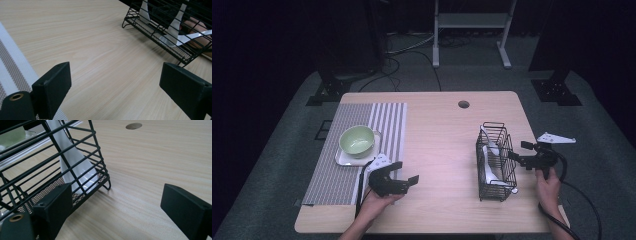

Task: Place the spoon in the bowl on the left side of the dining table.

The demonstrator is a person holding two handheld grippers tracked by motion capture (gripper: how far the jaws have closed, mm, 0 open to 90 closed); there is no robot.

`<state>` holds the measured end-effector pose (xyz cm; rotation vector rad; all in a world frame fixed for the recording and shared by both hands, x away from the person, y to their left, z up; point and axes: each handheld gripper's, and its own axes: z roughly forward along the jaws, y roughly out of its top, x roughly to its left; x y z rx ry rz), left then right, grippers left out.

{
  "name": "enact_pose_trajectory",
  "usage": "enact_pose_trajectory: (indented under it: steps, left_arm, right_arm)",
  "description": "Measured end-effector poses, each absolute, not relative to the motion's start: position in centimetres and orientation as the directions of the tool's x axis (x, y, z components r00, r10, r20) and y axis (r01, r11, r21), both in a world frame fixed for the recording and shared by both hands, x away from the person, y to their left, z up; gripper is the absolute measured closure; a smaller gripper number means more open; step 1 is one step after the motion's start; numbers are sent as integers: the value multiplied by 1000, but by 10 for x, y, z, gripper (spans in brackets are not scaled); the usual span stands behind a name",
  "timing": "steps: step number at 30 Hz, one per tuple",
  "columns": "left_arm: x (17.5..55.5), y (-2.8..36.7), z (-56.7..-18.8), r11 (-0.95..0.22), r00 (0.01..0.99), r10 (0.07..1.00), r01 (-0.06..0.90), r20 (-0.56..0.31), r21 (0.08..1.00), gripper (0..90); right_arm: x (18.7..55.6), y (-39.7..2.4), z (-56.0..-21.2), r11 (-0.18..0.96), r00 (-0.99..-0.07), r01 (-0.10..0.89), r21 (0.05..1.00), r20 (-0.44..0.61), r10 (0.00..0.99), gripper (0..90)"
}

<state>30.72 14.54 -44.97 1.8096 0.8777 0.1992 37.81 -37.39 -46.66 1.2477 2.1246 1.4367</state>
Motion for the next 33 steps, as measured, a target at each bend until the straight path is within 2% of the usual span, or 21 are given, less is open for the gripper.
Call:
enact_pose_trajectory:
  steps: [33]
  left_arm:
    - [311, 95, -435, -186, 784, 557, 438, -273, 879, 94]
  right_arm:
    - [377, -374, -466, 124, -586, 488, 864, 219, 780, 94]
